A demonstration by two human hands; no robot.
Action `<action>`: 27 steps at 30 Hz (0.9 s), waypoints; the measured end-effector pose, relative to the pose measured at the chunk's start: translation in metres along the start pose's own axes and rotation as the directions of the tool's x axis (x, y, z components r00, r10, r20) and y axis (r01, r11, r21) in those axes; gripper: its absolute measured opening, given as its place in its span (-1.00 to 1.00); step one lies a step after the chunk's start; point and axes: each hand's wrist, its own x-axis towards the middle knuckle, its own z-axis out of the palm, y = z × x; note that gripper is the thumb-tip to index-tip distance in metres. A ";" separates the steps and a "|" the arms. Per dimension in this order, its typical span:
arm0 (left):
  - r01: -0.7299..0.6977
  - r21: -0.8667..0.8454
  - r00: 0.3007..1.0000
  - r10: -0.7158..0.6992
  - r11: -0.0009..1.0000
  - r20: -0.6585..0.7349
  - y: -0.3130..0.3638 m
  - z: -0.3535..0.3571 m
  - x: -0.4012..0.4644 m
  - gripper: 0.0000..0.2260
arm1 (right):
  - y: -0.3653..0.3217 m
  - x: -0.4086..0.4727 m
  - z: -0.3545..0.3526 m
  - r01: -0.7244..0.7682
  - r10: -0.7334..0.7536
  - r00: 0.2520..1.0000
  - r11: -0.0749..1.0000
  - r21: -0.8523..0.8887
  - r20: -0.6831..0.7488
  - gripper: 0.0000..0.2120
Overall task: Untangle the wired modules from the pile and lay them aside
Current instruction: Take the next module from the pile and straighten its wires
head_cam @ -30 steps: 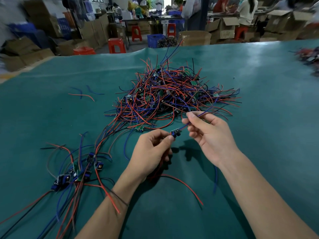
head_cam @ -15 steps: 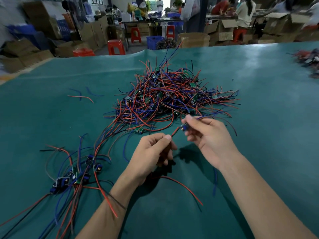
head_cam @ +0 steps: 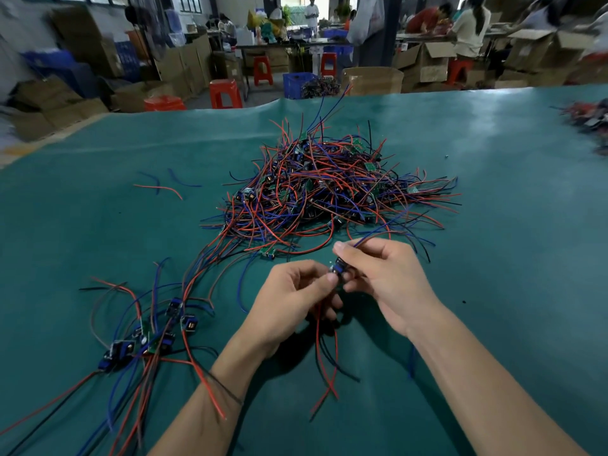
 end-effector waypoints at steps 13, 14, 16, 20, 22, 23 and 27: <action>0.012 0.147 1.000 -0.009 0.989 -0.025 0.000 0.002 0.001 -0.76 | 0.001 0.010 -0.023 0.267 -0.336 0.941 0.787 -0.556 -0.025 -0.85; 0.008 0.148 1.000 -0.005 0.989 -0.018 0.000 0.002 0.001 -0.77 | 0.000 0.011 -0.027 0.296 -0.391 0.920 0.751 -0.590 -0.037 -0.82; 0.000 0.147 1.000 0.001 0.989 -0.006 0.001 0.003 0.001 -0.76 | -0.003 0.014 -0.034 0.341 -0.485 0.871 0.704 -0.624 -0.071 -0.76; -0.013 0.144 1.000 0.012 0.990 0.012 0.001 0.003 0.000 -0.75 | -0.005 0.022 -0.051 0.324 -0.572 0.789 0.700 -0.636 -0.226 -0.66; -0.014 0.137 1.000 0.011 0.991 0.019 0.001 0.003 0.000 -0.75 | -0.007 0.026 -0.061 0.305 -0.595 0.737 0.716 -0.628 -0.321 -0.67; -0.013 0.135 1.000 0.011 0.991 0.022 0.000 0.003 0.000 -0.76 | -0.008 0.028 -0.066 0.294 -0.601 0.711 0.725 -0.623 -0.364 -0.69; -0.016 0.151 1.000 0.014 0.988 0.018 0.000 0.002 0.000 -0.76 | -0.014 0.028 -0.076 0.297 -0.581 0.637 0.791 -0.535 -0.506 -0.80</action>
